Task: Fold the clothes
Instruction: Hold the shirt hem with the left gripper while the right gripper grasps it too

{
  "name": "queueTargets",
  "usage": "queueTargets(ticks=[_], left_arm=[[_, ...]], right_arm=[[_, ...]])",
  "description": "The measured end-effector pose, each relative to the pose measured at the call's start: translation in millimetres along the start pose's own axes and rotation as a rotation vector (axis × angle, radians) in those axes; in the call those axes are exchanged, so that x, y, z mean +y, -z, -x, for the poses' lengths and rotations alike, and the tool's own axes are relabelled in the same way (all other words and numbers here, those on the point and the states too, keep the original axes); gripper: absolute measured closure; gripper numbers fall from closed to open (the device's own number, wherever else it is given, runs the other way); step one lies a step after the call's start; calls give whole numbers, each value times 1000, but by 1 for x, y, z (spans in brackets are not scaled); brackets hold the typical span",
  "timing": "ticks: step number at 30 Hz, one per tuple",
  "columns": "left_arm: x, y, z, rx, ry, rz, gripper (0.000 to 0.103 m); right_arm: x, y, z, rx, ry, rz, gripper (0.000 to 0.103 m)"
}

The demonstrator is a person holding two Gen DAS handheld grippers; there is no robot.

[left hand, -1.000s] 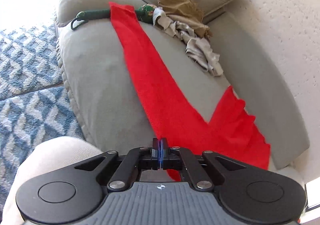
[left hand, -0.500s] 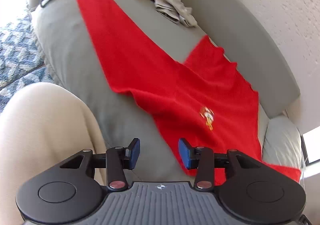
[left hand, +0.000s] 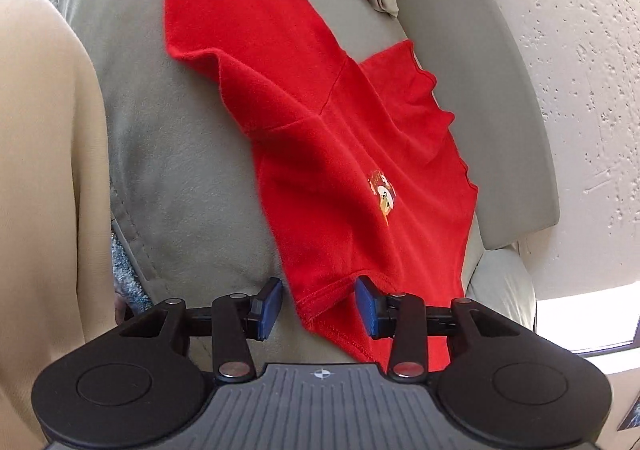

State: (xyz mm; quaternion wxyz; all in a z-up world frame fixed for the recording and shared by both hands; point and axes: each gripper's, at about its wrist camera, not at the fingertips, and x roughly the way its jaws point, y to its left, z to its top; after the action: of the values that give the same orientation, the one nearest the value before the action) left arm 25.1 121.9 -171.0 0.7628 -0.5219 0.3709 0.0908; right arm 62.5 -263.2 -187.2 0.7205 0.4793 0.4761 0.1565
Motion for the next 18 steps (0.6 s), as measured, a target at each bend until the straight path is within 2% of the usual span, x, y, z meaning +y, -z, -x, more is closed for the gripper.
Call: queueTargets(ticks=[3, 4, 5, 6, 7, 11, 14, 18], left_arm=[[0, -1, -3, 1, -16, 14, 69], [-4, -1, -2, -1, -43, -4, 79], [-7, -1, -1, -4, -64, -23, 86], [-10, 1, 2, -10, -67, -44, 90], [-15, 2, 8, -22, -66, -68, 98], [-39, 12, 30, -56, -78, -191, 98], [-43, 23, 30, 12, -132, -222, 97], [-16, 23, 15, 114, -229, -155, 92]], right_arm=[[-12, -1, -8, -1, -35, -55, 66], [-11, 0, -8, -9, -23, -45, 73], [-9, 0, -8, -17, -11, -35, 95], [-8, 1, -9, -25, 0, -25, 101], [-6, 2, -9, -33, 12, -15, 101], [8, 2, -1, -79, 67, 72, 100], [24, 2, 11, -118, 113, 164, 100], [21, -6, 8, -63, 182, 151, 97]])
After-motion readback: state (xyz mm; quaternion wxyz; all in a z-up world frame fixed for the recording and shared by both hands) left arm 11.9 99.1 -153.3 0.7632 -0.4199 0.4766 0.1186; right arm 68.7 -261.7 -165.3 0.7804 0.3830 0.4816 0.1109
